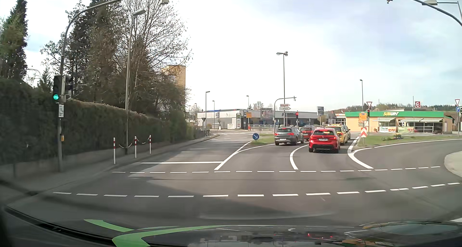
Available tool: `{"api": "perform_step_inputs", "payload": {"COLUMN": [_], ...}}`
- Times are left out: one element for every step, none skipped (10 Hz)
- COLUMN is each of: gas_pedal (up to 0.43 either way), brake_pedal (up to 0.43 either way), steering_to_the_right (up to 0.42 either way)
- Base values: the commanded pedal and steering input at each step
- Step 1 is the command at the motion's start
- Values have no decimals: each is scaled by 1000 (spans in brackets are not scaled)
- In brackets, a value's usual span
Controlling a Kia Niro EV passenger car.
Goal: Follow the waypoints while adhering to traffic rules and regulations
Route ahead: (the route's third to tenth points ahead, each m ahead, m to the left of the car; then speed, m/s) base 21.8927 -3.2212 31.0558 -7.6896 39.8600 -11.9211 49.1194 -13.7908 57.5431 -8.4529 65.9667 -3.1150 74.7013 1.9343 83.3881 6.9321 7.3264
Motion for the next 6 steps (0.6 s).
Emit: {"api": "perform_step_inputs", "payload": {"gas_pedal": [0,0,0,0,0,0], "brake_pedal": [256,256,256,262,262,262], "steering_to_the_right": [22,24,24,25,27,28]}}
